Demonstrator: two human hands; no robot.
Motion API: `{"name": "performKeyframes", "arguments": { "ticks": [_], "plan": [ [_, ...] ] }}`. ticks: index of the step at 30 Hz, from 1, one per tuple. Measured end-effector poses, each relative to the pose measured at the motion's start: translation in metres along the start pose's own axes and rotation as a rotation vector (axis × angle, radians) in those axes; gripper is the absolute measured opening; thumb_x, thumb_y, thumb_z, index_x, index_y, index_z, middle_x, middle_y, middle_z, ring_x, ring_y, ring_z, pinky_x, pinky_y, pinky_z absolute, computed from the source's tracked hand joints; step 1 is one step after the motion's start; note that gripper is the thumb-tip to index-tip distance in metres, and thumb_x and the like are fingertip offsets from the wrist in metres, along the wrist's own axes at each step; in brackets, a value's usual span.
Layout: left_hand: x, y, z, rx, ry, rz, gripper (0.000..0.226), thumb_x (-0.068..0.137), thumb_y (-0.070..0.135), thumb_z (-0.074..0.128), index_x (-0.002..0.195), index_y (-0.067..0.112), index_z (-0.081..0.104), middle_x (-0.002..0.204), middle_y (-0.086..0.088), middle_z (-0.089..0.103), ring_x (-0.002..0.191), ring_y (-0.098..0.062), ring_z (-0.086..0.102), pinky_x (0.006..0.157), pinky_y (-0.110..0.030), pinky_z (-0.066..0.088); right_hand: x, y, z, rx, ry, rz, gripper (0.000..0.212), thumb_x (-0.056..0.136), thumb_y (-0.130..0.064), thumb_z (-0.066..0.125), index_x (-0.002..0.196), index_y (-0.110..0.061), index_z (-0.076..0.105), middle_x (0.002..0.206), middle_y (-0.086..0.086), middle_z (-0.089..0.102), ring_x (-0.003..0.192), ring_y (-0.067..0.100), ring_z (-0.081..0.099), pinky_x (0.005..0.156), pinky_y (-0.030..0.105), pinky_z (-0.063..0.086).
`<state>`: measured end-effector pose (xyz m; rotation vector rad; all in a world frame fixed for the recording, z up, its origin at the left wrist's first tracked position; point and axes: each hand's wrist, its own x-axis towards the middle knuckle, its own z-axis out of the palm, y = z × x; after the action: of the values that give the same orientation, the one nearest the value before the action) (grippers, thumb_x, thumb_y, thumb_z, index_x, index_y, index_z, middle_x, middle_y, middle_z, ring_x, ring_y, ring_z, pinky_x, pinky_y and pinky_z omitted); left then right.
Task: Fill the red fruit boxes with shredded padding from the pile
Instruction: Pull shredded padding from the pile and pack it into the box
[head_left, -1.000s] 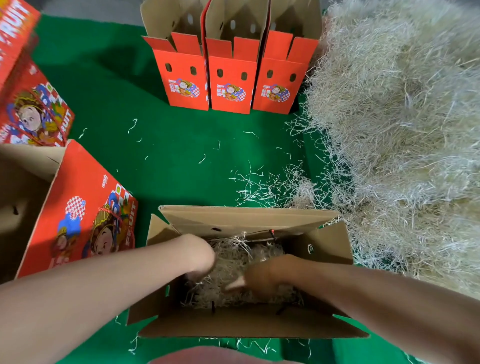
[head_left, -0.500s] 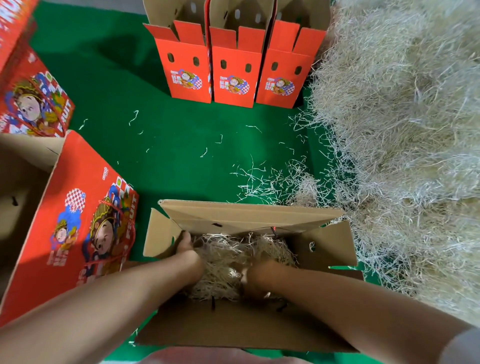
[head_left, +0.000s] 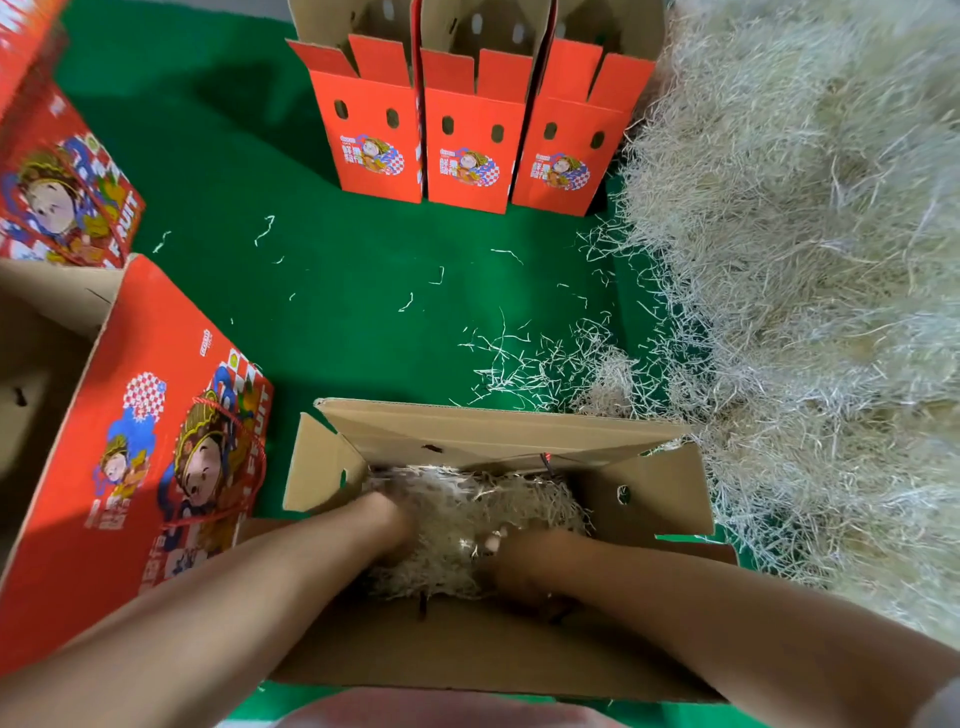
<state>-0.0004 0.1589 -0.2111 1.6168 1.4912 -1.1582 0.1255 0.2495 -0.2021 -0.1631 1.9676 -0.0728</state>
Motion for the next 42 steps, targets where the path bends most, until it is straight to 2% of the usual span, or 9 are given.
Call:
{"name": "performKeyframes", "arguments": {
  "ticks": [4, 8, 11, 19, 22, 25, 31, 39, 42],
  "plan": [
    [0.002, -0.015, 0.004, -0.026, -0.067, -0.035, 0.039, 0.098, 0.011, 0.039, 0.135, 0.000, 0.040, 0.139, -0.020, 0.043, 0.125, -0.035, 0.045, 0.096, -0.044, 0.043, 0.009, 0.004, 0.010, -0.092, 0.061, -0.052, 0.031, 0.094, -0.019, 0.049, 0.122, -0.006, 0.055, 0.122, 0.015, 0.056, 0.109, 0.035, 0.055, 0.085, 0.043, 0.048],
    [0.006, -0.008, 0.007, -0.124, 0.335, -0.088, 0.027, 0.095, 0.012, 0.042, 0.115, 0.009, 0.059, 0.114, -0.009, 0.062, 0.098, -0.024, 0.063, 0.072, -0.035, 0.052, 0.009, 0.001, 0.004, 0.022, 0.469, -0.027, 0.027, 0.092, -0.011, 0.046, 0.116, -0.005, 0.057, 0.113, 0.018, 0.057, 0.100, 0.036, 0.057, 0.076, 0.042, 0.048],
    [0.009, 0.000, 0.010, -0.153, 0.571, 0.017, 0.028, 0.092, 0.014, 0.047, 0.118, 0.009, 0.057, 0.122, -0.012, 0.052, 0.112, -0.024, 0.051, 0.088, -0.036, 0.045, 0.006, 0.002, -0.002, 0.084, 0.556, 0.097, 0.040, 0.084, -0.007, 0.057, 0.124, -0.007, 0.053, 0.127, 0.020, 0.045, 0.109, 0.035, 0.052, 0.076, 0.043, 0.049],
    [0.001, -0.014, 0.007, -0.037, 0.025, -0.030, 0.065, 0.092, 0.030, 0.049, 0.149, 0.022, 0.017, 0.155, -0.010, 0.018, 0.141, -0.034, 0.013, 0.113, -0.057, 0.011, 0.003, 0.047, 0.005, 0.326, 0.264, 0.278, 0.071, 0.086, -0.001, 0.053, 0.146, -0.008, 0.017, 0.149, 0.018, 0.026, 0.131, 0.036, 0.034, 0.102, 0.044, 0.038],
    [-0.004, -0.013, -0.001, -0.146, 0.419, 0.046, 0.034, 0.090, 0.027, 0.047, 0.123, 0.021, 0.054, 0.131, -0.006, 0.048, 0.126, -0.024, 0.037, 0.107, -0.038, 0.025, -0.001, 0.047, -0.007, 0.384, 0.419, 0.303, 0.047, 0.085, 0.004, 0.051, 0.130, -0.012, 0.049, 0.125, 0.012, 0.057, 0.110, 0.028, 0.057, 0.085, 0.036, 0.050],
    [0.004, 0.006, -0.010, -0.170, 0.697, 0.264, 0.040, 0.089, 0.018, 0.047, 0.129, 0.016, 0.048, 0.133, -0.010, 0.043, 0.118, -0.025, 0.043, 0.104, -0.037, 0.037, -0.005, 0.042, -0.017, 0.280, 0.510, 0.352, 0.030, 0.087, -0.001, 0.053, 0.115, -0.009, 0.059, 0.113, 0.011, 0.062, 0.101, 0.025, 0.061, 0.080, 0.034, 0.049],
    [0.040, 0.013, -0.025, -0.185, 0.205, 0.284, 0.099, 0.073, -0.002, 0.063, 0.148, 0.036, 0.011, 0.157, -0.005, -0.012, 0.142, -0.037, -0.005, 0.108, -0.061, 0.024, -0.005, 0.035, 0.005, 0.039, -0.030, 0.161, 0.050, 0.093, -0.012, 0.047, 0.142, -0.010, 0.035, 0.149, 0.013, 0.028, 0.131, 0.032, 0.035, 0.101, 0.041, 0.037],
    [0.052, 0.015, -0.022, -0.334, 0.089, 0.146, 0.099, 0.080, 0.005, 0.062, 0.146, 0.041, -0.002, 0.157, 0.007, -0.009, 0.143, -0.032, -0.005, 0.108, -0.060, 0.025, -0.005, 0.037, 0.001, -0.086, -0.167, 0.132, 0.035, 0.093, -0.017, 0.046, 0.127, -0.008, 0.050, 0.129, 0.011, 0.049, 0.114, 0.028, 0.049, 0.080, 0.037, 0.041],
    [0.049, 0.015, -0.025, -0.364, 0.070, 0.151, 0.098, 0.081, 0.005, 0.061, 0.147, 0.037, -0.004, 0.158, 0.005, -0.006, 0.144, -0.031, -0.001, 0.108, -0.058, 0.027, -0.007, 0.039, -0.004, -0.103, -0.188, 0.150, 0.040, 0.092, -0.021, 0.047, 0.130, -0.007, 0.047, 0.134, 0.012, 0.046, 0.122, 0.031, 0.044, 0.094, 0.044, 0.040]
  ]
}}
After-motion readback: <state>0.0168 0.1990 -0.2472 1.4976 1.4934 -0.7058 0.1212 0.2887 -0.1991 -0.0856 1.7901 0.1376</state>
